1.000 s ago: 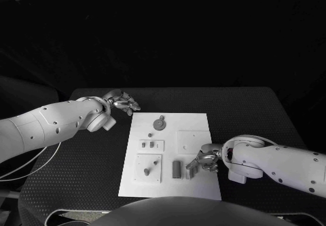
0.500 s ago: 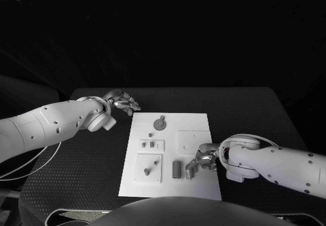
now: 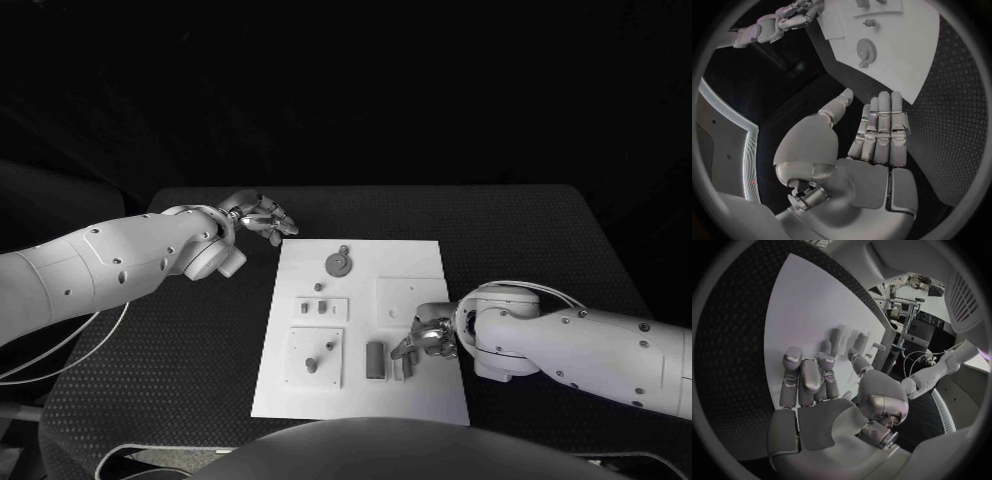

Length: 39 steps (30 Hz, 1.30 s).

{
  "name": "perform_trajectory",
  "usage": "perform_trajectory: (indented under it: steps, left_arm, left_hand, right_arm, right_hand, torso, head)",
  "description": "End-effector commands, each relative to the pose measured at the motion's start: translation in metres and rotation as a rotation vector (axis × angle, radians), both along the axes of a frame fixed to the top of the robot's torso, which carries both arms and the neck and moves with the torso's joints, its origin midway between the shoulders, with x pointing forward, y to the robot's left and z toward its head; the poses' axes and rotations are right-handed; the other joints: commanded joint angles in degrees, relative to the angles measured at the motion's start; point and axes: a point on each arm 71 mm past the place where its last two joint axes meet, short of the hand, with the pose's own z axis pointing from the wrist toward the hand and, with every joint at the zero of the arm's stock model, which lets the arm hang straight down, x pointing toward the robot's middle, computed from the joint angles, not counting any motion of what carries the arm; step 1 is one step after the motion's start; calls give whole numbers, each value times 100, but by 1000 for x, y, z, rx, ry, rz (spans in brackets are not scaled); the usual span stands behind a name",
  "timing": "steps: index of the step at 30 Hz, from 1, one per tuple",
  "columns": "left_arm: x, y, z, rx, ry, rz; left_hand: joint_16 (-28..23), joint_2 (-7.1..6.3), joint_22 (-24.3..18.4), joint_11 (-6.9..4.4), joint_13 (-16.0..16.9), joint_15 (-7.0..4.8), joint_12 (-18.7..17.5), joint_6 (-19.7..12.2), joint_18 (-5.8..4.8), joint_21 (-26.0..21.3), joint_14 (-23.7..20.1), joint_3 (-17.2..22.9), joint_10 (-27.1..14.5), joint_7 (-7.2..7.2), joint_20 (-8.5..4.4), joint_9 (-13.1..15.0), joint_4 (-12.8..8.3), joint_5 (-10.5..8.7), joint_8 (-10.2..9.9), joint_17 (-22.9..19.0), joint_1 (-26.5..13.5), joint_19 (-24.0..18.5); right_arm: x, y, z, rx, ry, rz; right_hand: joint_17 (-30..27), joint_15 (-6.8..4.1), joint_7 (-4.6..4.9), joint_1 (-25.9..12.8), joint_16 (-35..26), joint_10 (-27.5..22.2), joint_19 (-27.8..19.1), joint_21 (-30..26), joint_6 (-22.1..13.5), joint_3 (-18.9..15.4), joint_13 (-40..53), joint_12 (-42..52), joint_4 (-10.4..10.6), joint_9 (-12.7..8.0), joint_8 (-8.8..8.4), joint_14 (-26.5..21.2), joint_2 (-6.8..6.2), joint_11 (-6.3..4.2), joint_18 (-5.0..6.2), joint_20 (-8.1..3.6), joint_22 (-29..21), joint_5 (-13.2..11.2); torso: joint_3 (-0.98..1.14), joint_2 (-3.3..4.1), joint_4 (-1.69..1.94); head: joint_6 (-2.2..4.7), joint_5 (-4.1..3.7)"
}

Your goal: Assemble the parts on the task board

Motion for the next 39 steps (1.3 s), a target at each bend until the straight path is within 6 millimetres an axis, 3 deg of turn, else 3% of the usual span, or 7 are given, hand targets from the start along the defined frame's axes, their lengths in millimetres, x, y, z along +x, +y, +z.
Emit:
perform_trajectory:
  steps: [1, 5, 8, 12, 18, 39]
  left_arm:
    - [-1, -3, 0, -4, 3, -20]
    - [-1, -2, 0, -3, 3, -18]
    - [-1, -2, 0, -2, 3, -17]
    - [-1, -2, 1, -3, 3, -18]
    - [-1, -2, 0, -2, 4, -17]
    - [-1, -1, 0, -1, 5, -17]
  left_hand:
    - [-30, 7, 8, -7, -8, 2, -8, -46, 106, -23, 17, 19, -47, -4, 47, 3, 29, 26, -10, 10, -53, -5]
    - [-32, 6, 8, -7, -8, 2, -8, -46, 106, -24, 17, 20, -47, -4, 47, 3, 28, 26, -10, 12, -52, -6]
    - [-33, 6, 9, -7, -8, 2, -8, -46, 107, -24, 18, 21, -48, -4, 47, 3, 27, 26, -10, 14, -51, -6]
    - [-35, 6, 9, -8, -7, 2, -8, -46, 107, -25, 18, 22, -47, -4, 47, 3, 26, 26, -10, 16, -51, -6]
    - [-37, 6, 10, -8, -7, 2, -8, -46, 107, -25, 19, 23, -47, -4, 46, 3, 24, 26, -10, 19, -50, -6]
    - [-44, 6, 13, -7, -7, 2, -8, -47, 106, -27, 21, 23, -47, -4, 47, 3, 25, 26, -9, 28, -55, -5]
  right_arm:
    - [-5, -1, -7, -48, 10, 22]
    - [-7, 0, -8, -53, 17, 32]
    - [-8, 0, -8, -61, 13, 43]
    - [-8, 0, -8, -70, 3, 51]
    - [-8, 1, -7, -84, -26, 73]
    - [-7, 13, -2, -149, -160, 162]
  right_hand:
    - [2, 8, 59, -28, -9, -28, 11, -23, -102, 52, 9, -30, -31, -15, -15, -33, 33, 7, 179, -45, 3, 34]
    - [11, 6, 57, 131, -1, -23, 14, -7, -101, 132, 21, -25, -145, -22, 0, -27, 39, 4, 179, -57, 17, 34]
    - [2, 9, 59, 417, -3, -22, 8, 13, -103, 187, 31, -25, -153, -26, 16, -36, -36, 6, 179, -63, 35, 34]
    - [-11, 15, 64, 997, -9, -17, -1, 36, -115, 212, 42, -29, -156, -34, 39, -45, -228, 12, 179, -61, 54, 35]
    - [-25, 23, 69, 1505, -20, -7, -8, 31, -121, 128, 46, -46, -157, -53, 66, -49, -313, 18, 179, -30, 49, 34]
    - [-54, 23, 66, 1471, -40, 5, 3, 4, -105, -38, 42, -69, -145, -88, 89, -56, -343, 15, 179, 12, 23, 33]
  torso:
    - [-2, 1, -1]
    - [0, 0, 2]
    - [-1, -1, -2]
    - [0, 2, -3]
    - [5, 0, -5]
    - [3, 1, -3]
  head:
    - [0, 7]
    - [0, 4]
    - [0, 8]
    - [0, 6]
    - [0, -2]
    - [0, -2]
